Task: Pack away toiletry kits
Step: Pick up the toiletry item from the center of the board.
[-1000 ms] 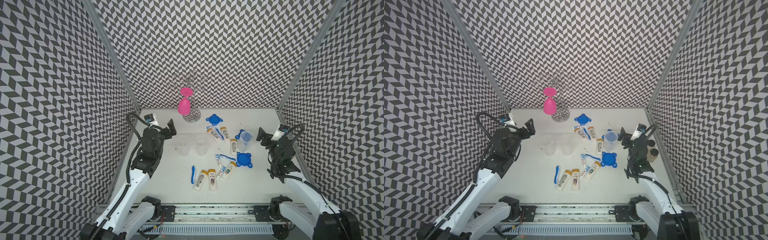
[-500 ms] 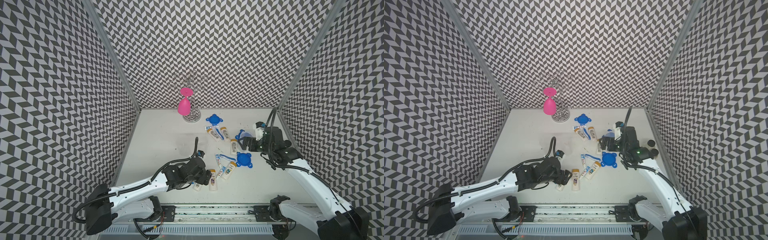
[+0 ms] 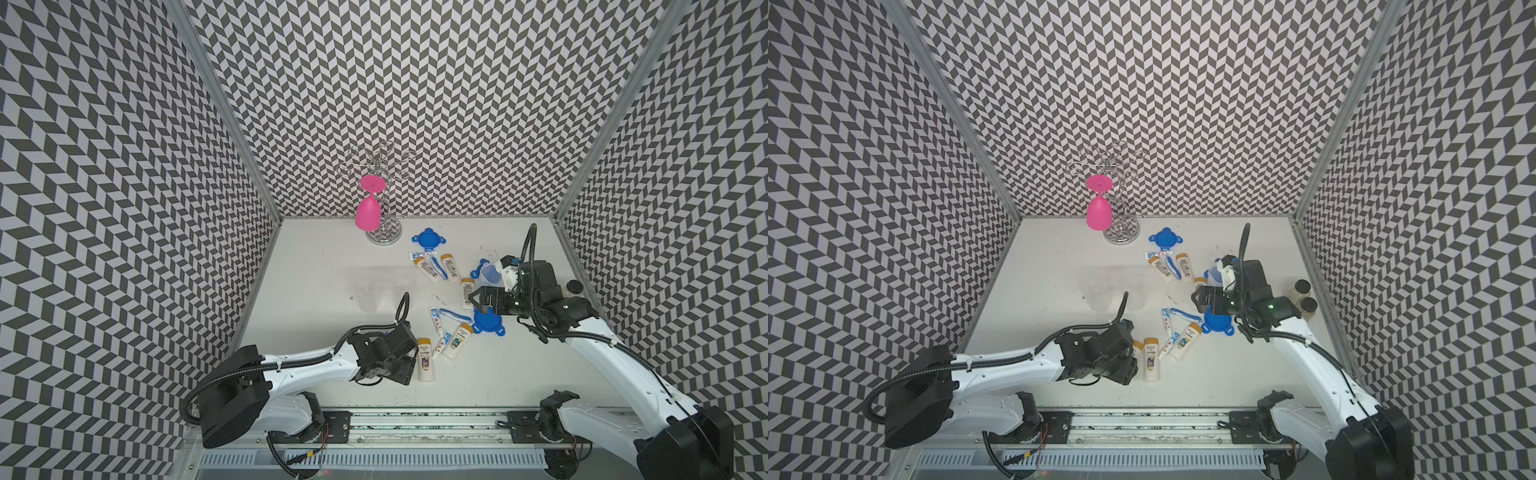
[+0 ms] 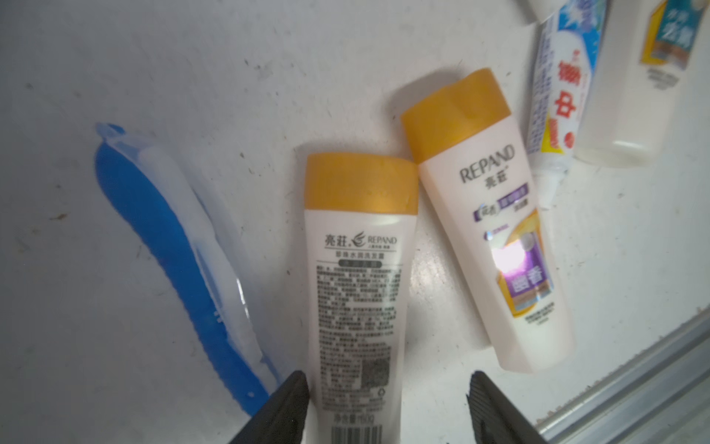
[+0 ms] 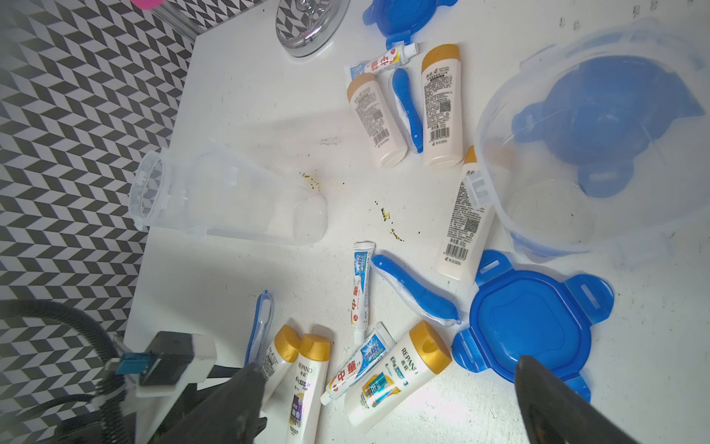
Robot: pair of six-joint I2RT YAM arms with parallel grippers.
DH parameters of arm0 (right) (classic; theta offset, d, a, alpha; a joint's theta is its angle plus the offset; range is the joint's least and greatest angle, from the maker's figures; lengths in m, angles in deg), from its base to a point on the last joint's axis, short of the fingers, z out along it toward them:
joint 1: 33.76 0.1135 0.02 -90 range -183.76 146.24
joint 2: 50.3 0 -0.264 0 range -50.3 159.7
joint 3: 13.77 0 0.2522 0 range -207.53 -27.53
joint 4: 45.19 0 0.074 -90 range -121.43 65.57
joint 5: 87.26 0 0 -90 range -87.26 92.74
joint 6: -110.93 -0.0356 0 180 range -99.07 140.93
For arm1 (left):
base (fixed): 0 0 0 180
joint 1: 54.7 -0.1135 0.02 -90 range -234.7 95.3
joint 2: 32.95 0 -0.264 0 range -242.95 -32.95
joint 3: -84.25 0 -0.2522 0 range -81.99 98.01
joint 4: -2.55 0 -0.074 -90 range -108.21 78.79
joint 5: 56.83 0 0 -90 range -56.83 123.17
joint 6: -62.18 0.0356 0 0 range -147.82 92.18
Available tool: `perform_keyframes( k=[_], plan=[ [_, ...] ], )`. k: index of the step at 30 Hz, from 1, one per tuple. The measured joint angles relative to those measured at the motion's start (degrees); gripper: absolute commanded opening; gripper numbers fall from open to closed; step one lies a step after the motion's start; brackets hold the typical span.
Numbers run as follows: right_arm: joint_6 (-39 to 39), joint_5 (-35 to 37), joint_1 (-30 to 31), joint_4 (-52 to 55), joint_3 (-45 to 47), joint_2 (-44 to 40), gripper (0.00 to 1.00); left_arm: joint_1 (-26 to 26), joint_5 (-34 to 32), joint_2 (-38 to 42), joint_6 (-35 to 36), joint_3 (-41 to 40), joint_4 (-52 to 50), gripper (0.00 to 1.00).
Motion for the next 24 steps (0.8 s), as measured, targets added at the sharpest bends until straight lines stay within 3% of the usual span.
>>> perform_keyframes(
  k=[6,13,16,18,24],
  plan=[
    [-0.2,-0.07,0.0,-0.07,0.0,0.0,0.99,1.79,-2.8,-3.63,-0.31,0.39,0.42,0.57],
    [-0.22,0.17,-0.02,-0.04,0.0,0.0,0.98,3.67,-6.38,-3.43,-2.93,-0.46,0.96,0.35],
    [-0.2,0.61,-0.02,0.0,-0.11,-0.11,0.98,4.11,-6.91,-2.82,-4.09,-0.72,1.14,0.11],
    [-0.17,1.01,-0.02,0.07,-0.26,-0.35,0.99,4.26,-6.88,-1.99,-4.31,-0.79,1.18,0.03],
    [0.31,-3.5,-0.07,0.66,-0.7,-1.88,0.99,3.78,-4.55,4.35,-2.6,-1.55,-0.26,0.0]
  ],
)
